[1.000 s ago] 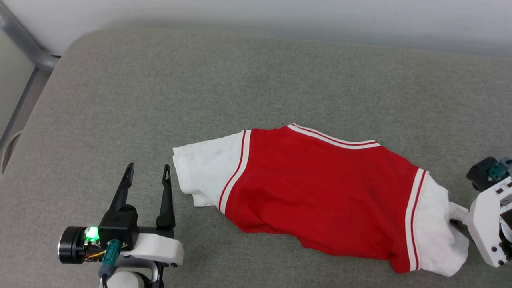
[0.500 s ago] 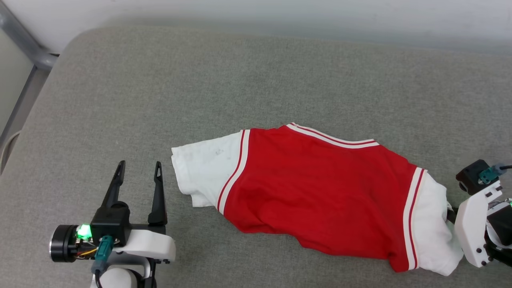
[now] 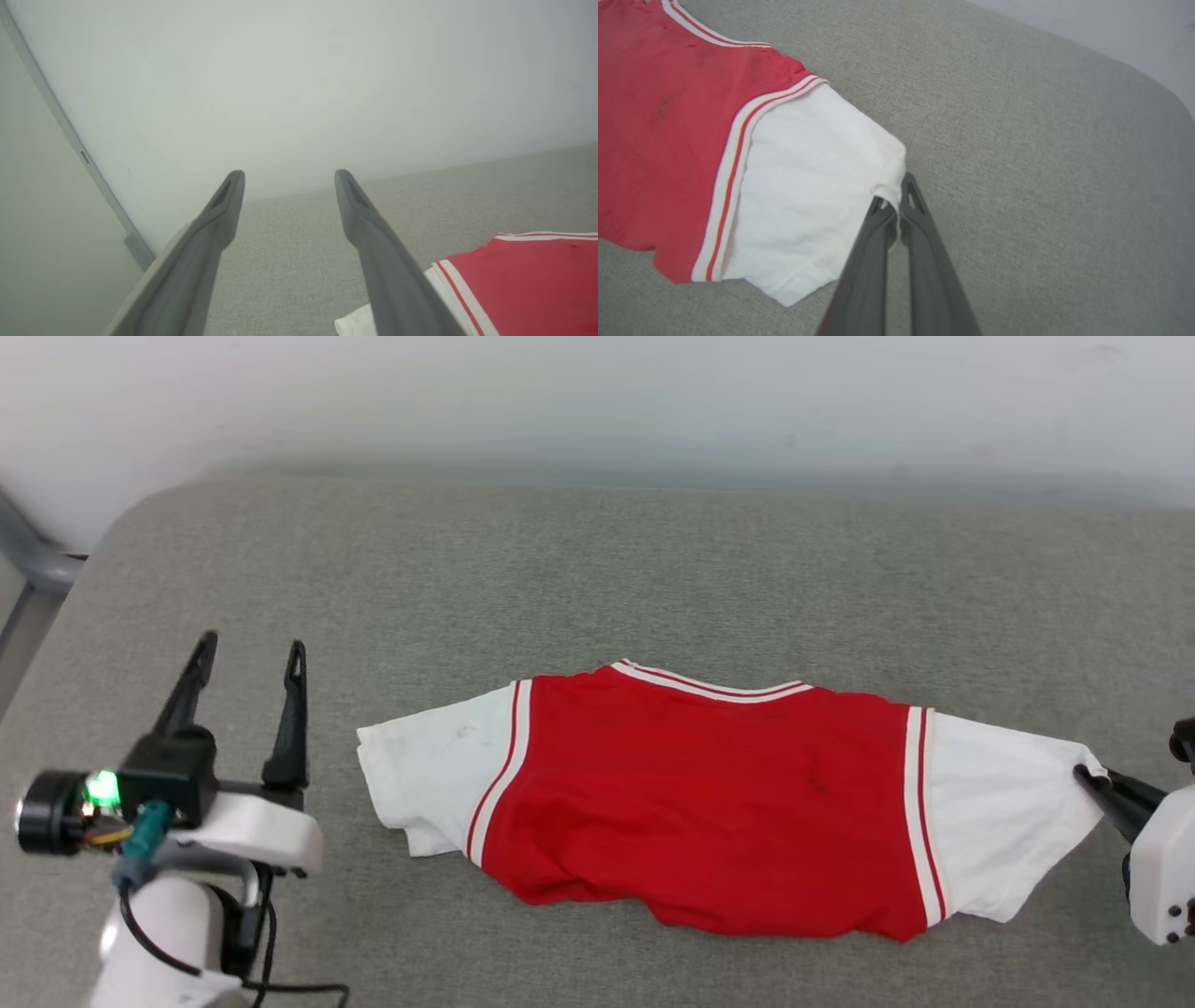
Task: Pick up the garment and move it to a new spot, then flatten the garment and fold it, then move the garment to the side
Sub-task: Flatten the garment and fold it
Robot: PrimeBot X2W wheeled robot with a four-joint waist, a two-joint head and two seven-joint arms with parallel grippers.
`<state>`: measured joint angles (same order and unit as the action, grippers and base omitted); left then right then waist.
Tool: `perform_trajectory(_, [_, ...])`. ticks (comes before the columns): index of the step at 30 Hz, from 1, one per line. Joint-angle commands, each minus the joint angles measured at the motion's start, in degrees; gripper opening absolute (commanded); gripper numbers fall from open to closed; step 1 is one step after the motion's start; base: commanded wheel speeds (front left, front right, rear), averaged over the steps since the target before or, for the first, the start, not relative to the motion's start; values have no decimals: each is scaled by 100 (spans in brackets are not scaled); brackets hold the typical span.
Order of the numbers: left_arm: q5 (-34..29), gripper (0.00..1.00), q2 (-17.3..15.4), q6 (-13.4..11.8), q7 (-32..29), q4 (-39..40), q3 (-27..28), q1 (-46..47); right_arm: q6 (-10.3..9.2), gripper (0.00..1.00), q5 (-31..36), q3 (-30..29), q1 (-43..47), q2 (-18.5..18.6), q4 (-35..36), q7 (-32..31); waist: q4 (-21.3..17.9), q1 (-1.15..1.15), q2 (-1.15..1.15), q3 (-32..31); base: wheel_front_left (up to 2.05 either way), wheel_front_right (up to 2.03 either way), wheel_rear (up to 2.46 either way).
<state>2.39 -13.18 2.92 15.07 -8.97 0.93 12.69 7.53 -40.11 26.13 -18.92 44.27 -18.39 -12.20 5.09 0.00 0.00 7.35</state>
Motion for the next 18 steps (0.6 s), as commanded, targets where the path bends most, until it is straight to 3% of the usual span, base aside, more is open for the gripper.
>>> perform_trajectory(1, [44,100,-131,108,14,-126,3,231,-9,0,90,-140,167,-85,108,51,-106,0,0,-9,0,0,0])
perform_trajectory(5, [187,100,-499,324,-176,-438,-136,844,-9,0,315,-453,446,-265,394,-3,-251,0,0,55,0,0,0])
perform_trajectory(9, [498,100,-928,434,-894,-724,-528,1488,-9,0,538,-696,617,-444,663,-111,-368,0,0,186,0,0,0])
perform_trajectory(18, [2705,100,-2216,445,-3862,-880,-2499,2661,-8,0,871,-1111,725,-683,1094,-346,-522,0,0,575,0,0,0])
